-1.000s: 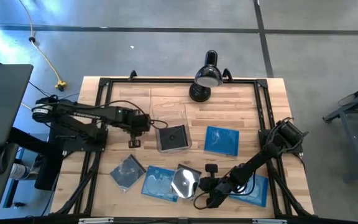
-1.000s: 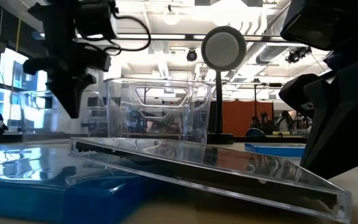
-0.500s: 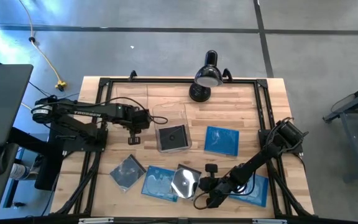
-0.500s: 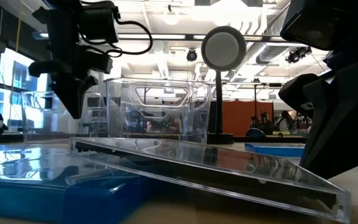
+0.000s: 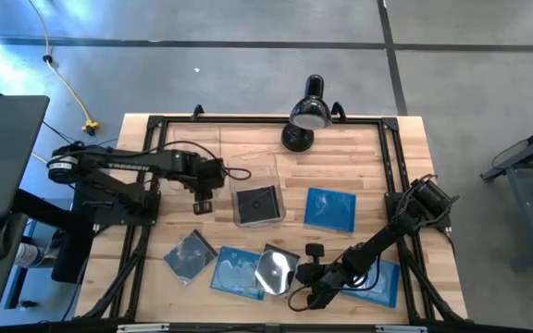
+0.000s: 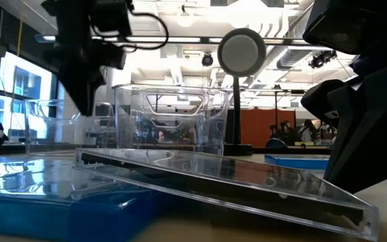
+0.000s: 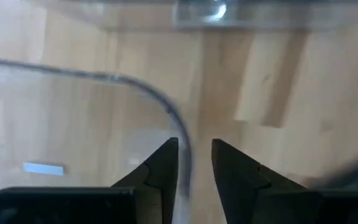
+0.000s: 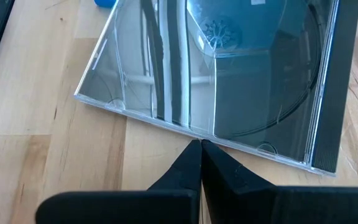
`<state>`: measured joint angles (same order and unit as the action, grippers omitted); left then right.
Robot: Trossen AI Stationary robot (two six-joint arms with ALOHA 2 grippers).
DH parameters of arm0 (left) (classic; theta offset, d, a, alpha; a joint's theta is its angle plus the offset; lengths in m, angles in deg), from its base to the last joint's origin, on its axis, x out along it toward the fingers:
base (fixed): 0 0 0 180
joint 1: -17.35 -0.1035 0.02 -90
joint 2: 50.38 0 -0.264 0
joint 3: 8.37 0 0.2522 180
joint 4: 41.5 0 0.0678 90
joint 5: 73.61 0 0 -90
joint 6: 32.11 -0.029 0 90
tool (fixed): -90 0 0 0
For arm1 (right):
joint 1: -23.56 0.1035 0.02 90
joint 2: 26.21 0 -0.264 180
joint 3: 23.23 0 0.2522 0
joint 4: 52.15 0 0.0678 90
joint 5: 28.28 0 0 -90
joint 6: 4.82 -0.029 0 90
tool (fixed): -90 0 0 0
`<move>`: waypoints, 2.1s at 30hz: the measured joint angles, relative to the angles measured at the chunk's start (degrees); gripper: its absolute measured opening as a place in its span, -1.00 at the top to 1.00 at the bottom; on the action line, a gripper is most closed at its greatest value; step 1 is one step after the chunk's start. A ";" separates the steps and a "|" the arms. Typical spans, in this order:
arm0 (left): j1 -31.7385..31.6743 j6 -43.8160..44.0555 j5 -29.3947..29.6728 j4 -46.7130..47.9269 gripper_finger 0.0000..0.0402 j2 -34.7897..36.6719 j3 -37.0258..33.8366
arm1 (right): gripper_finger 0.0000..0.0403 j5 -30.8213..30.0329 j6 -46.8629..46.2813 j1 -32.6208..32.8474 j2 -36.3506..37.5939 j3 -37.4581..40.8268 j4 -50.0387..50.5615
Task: Pick & place jewel cases by type
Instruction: Adjust the right transparent bin
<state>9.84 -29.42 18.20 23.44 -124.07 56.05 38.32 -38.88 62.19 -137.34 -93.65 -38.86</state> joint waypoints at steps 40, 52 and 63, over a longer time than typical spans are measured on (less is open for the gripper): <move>24.37 6.53 13.86 -6.50 0.52 -18.37 19.99 | 1.00 -0.17 -0.59 0.00 0.02 0.22 0.00; 24.99 8.00 8.08 -1.42 0.52 -18.50 25.70 | 1.00 -0.11 -0.59 0.00 0.02 0.22 -0.20; 25.68 8.10 7.26 -3.25 0.52 -22.86 24.88 | 1.00 -0.13 -0.59 0.00 0.02 0.22 -0.26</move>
<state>35.53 -21.33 25.46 20.19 -146.92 80.94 38.19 -39.47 62.19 -137.32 -93.43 -39.13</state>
